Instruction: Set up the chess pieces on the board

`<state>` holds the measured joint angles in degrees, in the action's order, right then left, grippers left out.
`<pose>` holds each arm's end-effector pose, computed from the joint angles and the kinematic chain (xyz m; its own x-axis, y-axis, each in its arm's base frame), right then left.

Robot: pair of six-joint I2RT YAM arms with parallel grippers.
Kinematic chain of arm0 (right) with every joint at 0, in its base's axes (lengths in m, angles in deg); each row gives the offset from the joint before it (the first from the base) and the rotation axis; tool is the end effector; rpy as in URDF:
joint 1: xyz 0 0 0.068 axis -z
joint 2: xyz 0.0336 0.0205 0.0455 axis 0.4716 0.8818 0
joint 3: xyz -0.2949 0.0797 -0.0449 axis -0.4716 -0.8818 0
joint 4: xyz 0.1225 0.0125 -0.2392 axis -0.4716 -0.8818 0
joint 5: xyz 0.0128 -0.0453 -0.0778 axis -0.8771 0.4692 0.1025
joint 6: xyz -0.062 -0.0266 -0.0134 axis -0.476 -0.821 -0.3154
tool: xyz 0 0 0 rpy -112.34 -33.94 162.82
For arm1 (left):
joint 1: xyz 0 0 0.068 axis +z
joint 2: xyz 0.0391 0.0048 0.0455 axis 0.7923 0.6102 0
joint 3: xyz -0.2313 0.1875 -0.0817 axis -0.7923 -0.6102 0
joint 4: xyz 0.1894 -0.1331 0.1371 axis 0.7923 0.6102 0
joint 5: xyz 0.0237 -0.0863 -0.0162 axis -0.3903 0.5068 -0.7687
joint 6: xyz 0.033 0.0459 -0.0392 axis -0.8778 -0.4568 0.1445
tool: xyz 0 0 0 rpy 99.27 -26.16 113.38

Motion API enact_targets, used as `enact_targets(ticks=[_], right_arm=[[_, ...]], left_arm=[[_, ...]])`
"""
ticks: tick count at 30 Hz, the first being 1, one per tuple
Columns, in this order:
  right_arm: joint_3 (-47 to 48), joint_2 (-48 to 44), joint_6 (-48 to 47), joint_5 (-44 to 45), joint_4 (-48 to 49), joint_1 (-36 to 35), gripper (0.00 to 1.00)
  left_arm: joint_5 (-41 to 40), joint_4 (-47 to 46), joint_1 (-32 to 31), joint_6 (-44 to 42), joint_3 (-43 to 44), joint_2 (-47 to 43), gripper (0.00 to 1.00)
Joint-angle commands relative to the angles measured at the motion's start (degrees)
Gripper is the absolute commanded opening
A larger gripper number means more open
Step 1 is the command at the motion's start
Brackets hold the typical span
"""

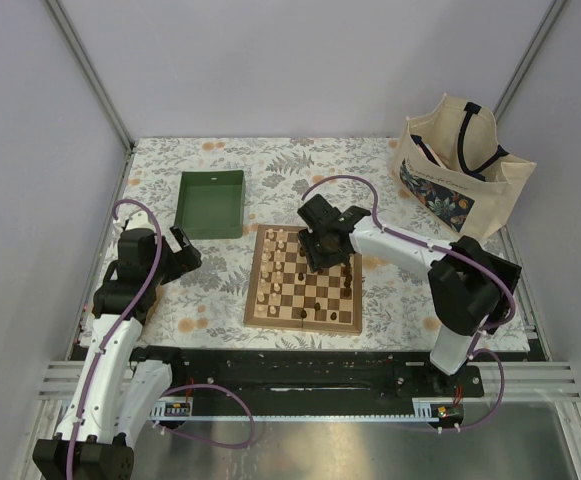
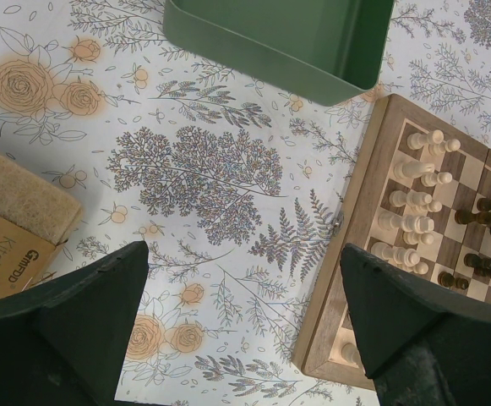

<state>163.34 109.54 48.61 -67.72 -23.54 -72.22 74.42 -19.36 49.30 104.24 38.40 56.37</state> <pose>0.2783 0.2645 0.2322 -0.8366 -0.3631 -0.4102 -0.4280 0.9006 0.0757 0.1456 -0.0054 0.2912 -0.5621 -0.4208 -0.7120 -0.2621 0.9071 -0.3293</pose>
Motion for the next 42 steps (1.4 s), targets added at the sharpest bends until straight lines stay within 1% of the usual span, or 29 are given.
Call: enact_targets(ticks=[1,10,25,42], right_arm=[[2.54,0.90,-1.80,1.83,0.53,0.48,0.54],[2.71,1.25,-2.94,2.19,1.05,0.92,0.53],[3.50,3.18,-4.35,0.87,2.02,1.89,0.46],[3.86,3.89,-4.97,-0.45,2.46,2.33,0.45]], left_arm=[[1.03,-2.92,0.28,-0.27,1.06,-0.28,0.99],[0.85,-2.84,0.28,-0.26,0.98,-0.19,0.99],[0.77,-2.84,0.28,-0.35,0.98,0.16,0.99],[0.85,-2.84,0.28,-0.35,0.98,0.25,0.99]])
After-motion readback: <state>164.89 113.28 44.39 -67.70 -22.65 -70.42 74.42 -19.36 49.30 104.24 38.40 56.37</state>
